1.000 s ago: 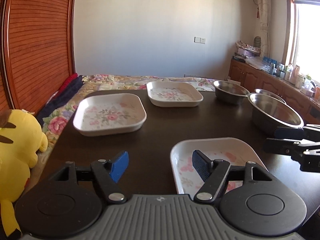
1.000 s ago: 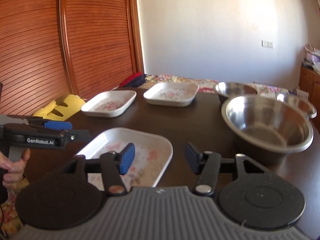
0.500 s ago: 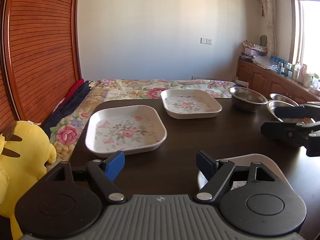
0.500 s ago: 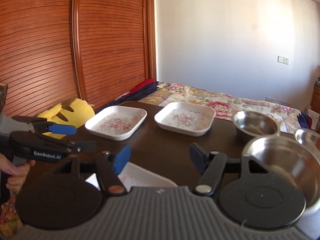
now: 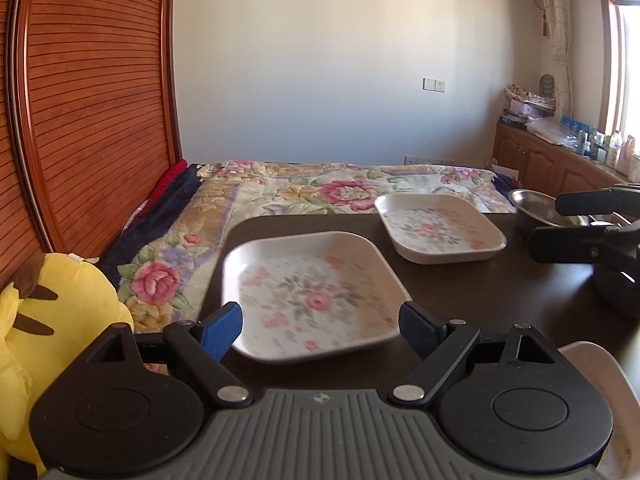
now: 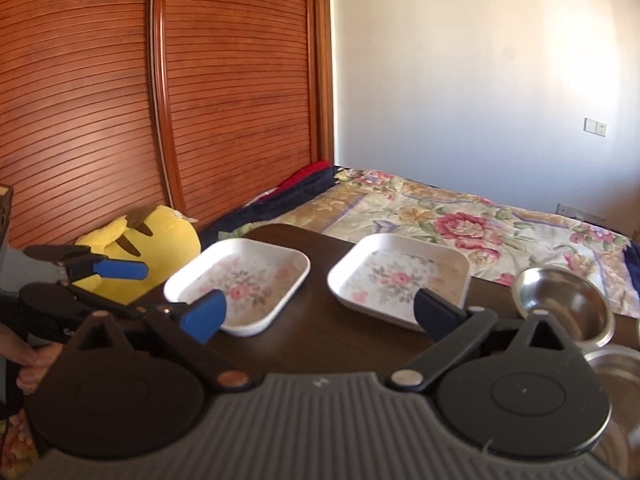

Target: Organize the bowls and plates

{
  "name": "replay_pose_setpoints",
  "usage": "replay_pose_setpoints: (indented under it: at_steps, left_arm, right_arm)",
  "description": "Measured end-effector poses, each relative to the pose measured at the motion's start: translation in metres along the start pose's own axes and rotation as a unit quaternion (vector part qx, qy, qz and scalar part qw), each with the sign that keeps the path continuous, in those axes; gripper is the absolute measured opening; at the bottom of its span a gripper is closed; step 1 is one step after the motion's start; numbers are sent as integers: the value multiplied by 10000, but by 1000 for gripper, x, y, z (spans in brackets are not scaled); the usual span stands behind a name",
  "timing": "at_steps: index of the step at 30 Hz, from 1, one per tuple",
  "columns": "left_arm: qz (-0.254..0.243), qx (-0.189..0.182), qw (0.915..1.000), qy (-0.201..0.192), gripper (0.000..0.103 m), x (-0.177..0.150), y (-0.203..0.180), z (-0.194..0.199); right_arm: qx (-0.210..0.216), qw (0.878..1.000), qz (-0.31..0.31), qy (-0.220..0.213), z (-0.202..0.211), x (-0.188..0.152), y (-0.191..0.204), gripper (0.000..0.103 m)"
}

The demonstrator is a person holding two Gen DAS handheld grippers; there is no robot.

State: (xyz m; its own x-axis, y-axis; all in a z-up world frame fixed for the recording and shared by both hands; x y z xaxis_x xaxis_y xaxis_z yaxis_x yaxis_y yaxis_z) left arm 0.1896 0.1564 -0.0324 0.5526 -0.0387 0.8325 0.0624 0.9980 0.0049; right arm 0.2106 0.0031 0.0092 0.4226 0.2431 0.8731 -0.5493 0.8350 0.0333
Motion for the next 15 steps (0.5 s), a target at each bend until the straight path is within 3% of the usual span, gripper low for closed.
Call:
replay_pose_setpoints:
  at_steps: [6, 12, 15]
  left_arm:
    - [40, 41, 10000, 55, 86, 7, 22, -18]
    - [87, 31, 9999, 130, 85, 10, 40, -33]
    - [129, -1, 9997, 220, 75, 9, 49, -43]
  right_arm:
    - [299, 9991, -23, 297, -32, 3, 13, 98]
    - [487, 9962, -221, 684, -59, -1, 16, 89]
    - [522, 9945, -292, 863, -70, -2, 14, 82]
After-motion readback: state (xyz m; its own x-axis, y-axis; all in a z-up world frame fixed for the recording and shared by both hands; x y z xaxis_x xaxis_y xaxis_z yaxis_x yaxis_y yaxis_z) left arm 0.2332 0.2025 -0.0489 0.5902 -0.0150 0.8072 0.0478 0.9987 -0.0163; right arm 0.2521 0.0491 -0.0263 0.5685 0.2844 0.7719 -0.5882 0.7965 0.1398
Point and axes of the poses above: each gripper's, at about its wrist camera, not at the fingertips, and z roughly against the way its jaws point, y to its left, x to its top, the point moved 7 cm from there along -z, roughly the way its jaws point, and after that the axes turned 3 degrees about y, right-handed, at the moved point
